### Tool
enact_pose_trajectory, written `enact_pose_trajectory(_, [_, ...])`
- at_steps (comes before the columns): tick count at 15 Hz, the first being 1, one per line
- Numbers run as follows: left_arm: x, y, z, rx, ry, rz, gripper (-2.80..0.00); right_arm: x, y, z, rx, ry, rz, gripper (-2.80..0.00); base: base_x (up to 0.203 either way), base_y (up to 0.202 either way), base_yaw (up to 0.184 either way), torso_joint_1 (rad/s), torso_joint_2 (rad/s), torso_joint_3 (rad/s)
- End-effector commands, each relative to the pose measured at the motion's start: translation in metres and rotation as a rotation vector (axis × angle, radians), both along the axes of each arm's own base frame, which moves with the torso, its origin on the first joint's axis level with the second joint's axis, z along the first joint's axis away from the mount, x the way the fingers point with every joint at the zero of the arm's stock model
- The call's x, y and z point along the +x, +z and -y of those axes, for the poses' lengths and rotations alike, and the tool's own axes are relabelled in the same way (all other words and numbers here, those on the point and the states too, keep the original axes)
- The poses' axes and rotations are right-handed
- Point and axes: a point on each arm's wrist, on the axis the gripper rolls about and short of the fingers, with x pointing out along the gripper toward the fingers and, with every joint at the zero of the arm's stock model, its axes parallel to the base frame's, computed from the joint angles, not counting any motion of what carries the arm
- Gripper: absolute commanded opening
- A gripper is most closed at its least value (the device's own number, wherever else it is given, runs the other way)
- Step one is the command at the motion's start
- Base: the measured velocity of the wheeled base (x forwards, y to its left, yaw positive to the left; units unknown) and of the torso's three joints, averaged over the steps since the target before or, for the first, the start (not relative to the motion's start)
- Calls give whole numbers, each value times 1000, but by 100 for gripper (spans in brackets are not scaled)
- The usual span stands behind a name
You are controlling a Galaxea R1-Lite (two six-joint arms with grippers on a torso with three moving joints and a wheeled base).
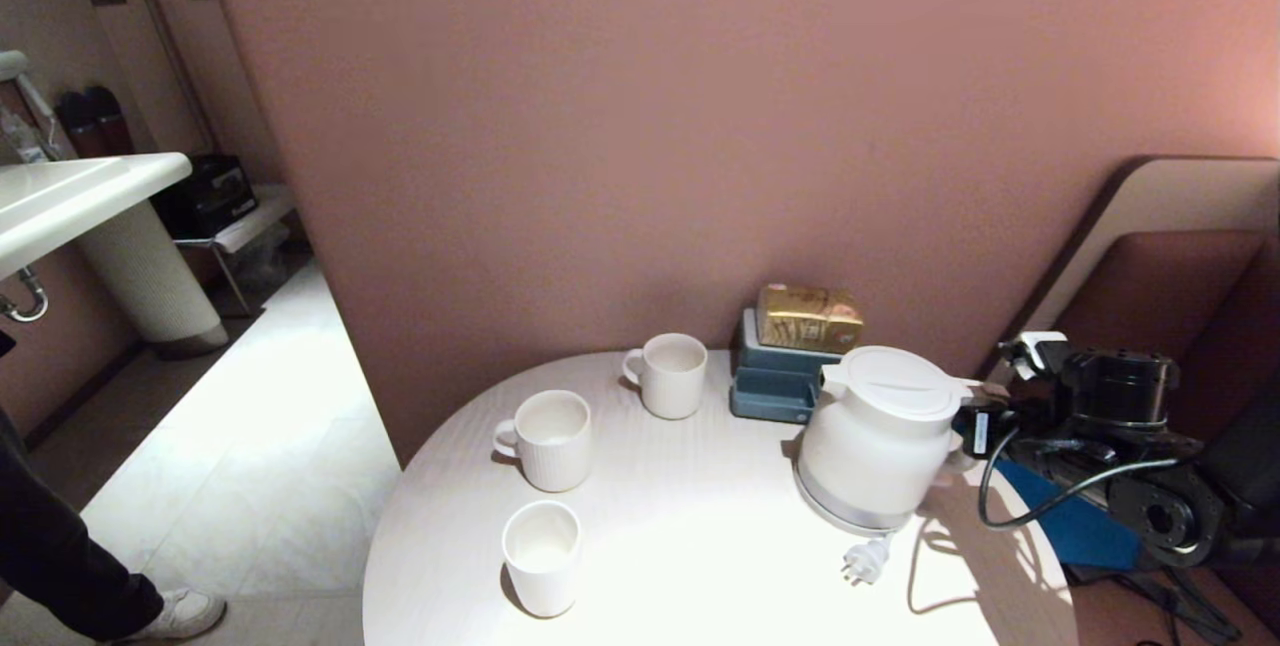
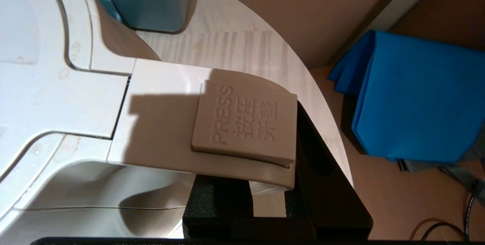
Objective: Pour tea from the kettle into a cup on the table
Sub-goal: Pick up the kettle, then pour water into the cup
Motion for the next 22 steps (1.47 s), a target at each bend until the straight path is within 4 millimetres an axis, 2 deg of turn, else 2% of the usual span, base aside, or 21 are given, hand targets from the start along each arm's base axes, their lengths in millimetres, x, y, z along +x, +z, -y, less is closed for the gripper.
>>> enact_pose_trajectory(1, [0, 0, 0, 0, 0, -2, -280, 1, 0, -3, -1, 12, 5, -280, 0, 0, 0, 0, 0, 0])
enact_pose_trajectory(4, [0, 0, 0, 0, 2, -2, -280, 3, 3, -10, 7, 31, 16, -280, 0, 0, 0, 0, 0, 0])
enact_pose_trajectory(9, [0, 0, 0, 0, 0, -2, -280, 2, 36, -10, 12, 26, 120, -280, 0, 0, 0, 0, 0, 0])
enact_pose_trajectory(13, [0, 0, 0, 0, 0, -2, -280, 3, 49, -10, 29, 17, 128, -280, 0, 0, 0, 0, 0, 0])
enact_pose_trajectory(15, [0, 0, 0, 0, 1, 0, -280, 2, 62, -10, 31, 16, 132, -280, 0, 0, 0, 0, 0, 0])
enact_pose_trajectory(19, [0, 0, 0, 0, 0, -2, -280, -7, 94, -16, 40, 27, 138, -280, 0, 0, 0, 0, 0, 0])
enact_pose_trajectory(22, [0, 0, 0, 0, 0, -1, -280, -27, 115, -32, 68, 66, 139, -280, 0, 0, 0, 0, 0, 0])
